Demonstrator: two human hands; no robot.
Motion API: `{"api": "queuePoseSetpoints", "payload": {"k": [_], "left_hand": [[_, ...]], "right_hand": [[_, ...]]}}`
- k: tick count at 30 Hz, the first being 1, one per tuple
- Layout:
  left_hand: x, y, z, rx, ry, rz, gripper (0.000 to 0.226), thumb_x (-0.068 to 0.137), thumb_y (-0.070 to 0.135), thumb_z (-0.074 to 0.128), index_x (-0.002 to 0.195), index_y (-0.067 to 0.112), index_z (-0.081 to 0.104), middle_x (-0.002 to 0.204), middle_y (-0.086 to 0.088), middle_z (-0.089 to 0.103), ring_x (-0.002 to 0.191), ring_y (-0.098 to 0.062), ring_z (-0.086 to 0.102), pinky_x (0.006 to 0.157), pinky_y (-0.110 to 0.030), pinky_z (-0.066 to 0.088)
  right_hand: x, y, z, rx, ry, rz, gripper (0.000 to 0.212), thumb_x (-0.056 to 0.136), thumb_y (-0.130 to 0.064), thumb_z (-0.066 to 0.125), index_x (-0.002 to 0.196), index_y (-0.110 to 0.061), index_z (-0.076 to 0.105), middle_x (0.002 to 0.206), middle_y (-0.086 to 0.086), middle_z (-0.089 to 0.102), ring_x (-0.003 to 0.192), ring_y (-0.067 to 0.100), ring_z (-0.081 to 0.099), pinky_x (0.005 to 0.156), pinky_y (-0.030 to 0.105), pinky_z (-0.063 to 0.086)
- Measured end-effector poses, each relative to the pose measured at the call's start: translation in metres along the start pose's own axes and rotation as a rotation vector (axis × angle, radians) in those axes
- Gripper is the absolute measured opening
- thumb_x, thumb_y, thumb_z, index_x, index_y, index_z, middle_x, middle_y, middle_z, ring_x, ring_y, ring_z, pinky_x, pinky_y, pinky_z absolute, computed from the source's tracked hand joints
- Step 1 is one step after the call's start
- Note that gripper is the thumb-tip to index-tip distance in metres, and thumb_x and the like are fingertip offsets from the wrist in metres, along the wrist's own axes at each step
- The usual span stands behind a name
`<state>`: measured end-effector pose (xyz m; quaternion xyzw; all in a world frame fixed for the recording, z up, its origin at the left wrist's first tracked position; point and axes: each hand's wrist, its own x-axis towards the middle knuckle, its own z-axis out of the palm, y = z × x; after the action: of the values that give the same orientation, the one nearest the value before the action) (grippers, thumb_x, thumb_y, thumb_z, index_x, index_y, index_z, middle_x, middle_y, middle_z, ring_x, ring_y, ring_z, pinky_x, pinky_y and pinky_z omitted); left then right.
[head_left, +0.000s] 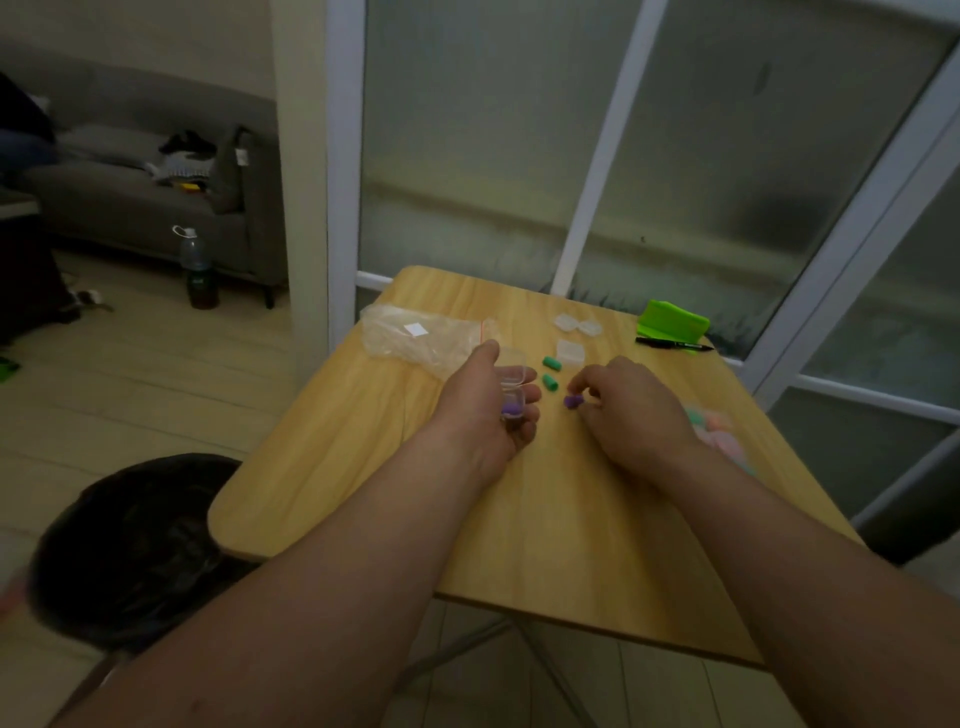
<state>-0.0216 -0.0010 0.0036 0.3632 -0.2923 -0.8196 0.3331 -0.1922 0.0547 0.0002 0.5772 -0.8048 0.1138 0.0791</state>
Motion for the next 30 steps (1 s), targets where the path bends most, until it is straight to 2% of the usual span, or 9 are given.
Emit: {"api": "queuePoseSetpoints", "payload": {"k": [3,9,13,16,19,21,25,28,30], "left_hand": [[0.000,0.000,0.000,0.000,-0.005,-0.009,0.058,0.107,0.053,0.041,0.121,0.004,0.068,0.086,-0.008,0.064,0.051,-0.013,0.049,0.049,-0.023,0.040],[-0.002,0.000,-0.002,0.017,-0.004,-0.023,0.055,0.106,0.053,0.043,0.117,0.005,0.069,0.105,-0.012,0.069,0.053,-0.014,0.052,0.050,-0.024,0.043],[-0.005,-0.003,-0.002,0.035,-0.024,-0.015,0.054,0.107,0.053,0.043,0.117,0.005,0.068,0.095,-0.010,0.066,0.053,-0.014,0.051,0.053,-0.026,0.044],[-0.009,-0.007,0.002,0.062,-0.059,-0.024,0.054,0.107,0.054,0.043,0.118,0.007,0.067,0.084,-0.008,0.062,0.056,-0.016,0.051,0.055,-0.027,0.045],[-0.014,-0.011,0.006,0.088,-0.101,-0.036,0.054,0.108,0.055,0.042,0.118,0.008,0.065,0.088,-0.010,0.061,0.061,-0.018,0.052,0.056,-0.027,0.047],[-0.016,-0.015,0.008,0.093,-0.127,-0.048,0.054,0.107,0.056,0.041,0.118,0.009,0.066,0.090,-0.010,0.062,0.062,-0.018,0.054,0.055,-0.026,0.048],[-0.022,-0.021,0.010,0.065,-0.165,-0.082,0.050,0.107,0.054,0.043,0.120,0.011,0.064,0.088,-0.008,0.067,0.065,-0.016,0.057,0.058,-0.027,0.049],[-0.023,-0.026,0.013,0.062,-0.185,-0.084,0.054,0.108,0.053,0.044,0.135,0.010,0.062,0.103,-0.009,0.068,0.079,-0.018,0.062,0.070,-0.031,0.054],[-0.024,-0.028,0.016,0.076,-0.189,-0.078,0.052,0.108,0.053,0.044,0.134,0.011,0.063,0.110,-0.012,0.070,0.094,-0.023,0.061,0.083,-0.036,0.054]], "right_hand": [[0.008,-0.004,0.004,-0.098,-0.011,-0.055,0.023,0.102,-0.030,0.059,0.121,-0.038,0.070,0.113,-0.003,0.060,0.109,0.020,0.057,0.086,0.040,0.051],[0.010,-0.009,0.006,-0.005,0.013,-0.022,0.014,0.102,-0.029,0.064,0.113,-0.028,0.072,0.109,-0.004,0.060,0.103,0.016,0.057,0.083,0.036,0.051],[-0.005,-0.014,-0.007,0.273,0.159,0.034,0.006,0.103,-0.026,0.065,0.105,-0.031,0.068,0.100,-0.008,0.069,0.092,0.014,0.064,0.073,0.032,0.047],[-0.028,-0.019,-0.021,0.510,0.239,0.082,0.006,0.103,-0.024,0.066,0.105,-0.030,0.066,0.086,-0.013,0.070,0.081,0.002,0.064,0.066,0.026,0.044],[-0.052,-0.022,-0.026,0.625,0.264,0.092,0.013,0.102,-0.022,0.070,0.113,-0.028,0.066,0.094,-0.015,0.068,0.090,-0.002,0.063,0.072,0.019,0.046],[-0.061,-0.024,-0.025,0.635,0.274,0.080,0.014,0.100,-0.019,0.072,0.110,-0.026,0.066,0.096,-0.016,0.068,0.092,-0.005,0.063,0.076,0.016,0.047],[-0.068,-0.034,-0.028,0.570,0.236,0.022,0.010,0.097,-0.018,0.072,0.099,-0.028,0.070,0.093,-0.015,0.068,0.087,-0.003,0.062,0.072,0.014,0.045],[-0.071,-0.040,-0.030,0.454,0.190,-0.057,0.014,0.099,-0.020,0.070,0.104,-0.032,0.073,0.101,-0.013,0.061,0.085,-0.005,0.056,0.070,0.008,0.040],[-0.072,-0.040,-0.029,0.390,0.142,-0.089,0.019,0.101,-0.021,0.066,0.114,-0.031,0.075,0.104,-0.010,0.056,0.085,-0.002,0.054,0.074,0.010,0.040]]}}
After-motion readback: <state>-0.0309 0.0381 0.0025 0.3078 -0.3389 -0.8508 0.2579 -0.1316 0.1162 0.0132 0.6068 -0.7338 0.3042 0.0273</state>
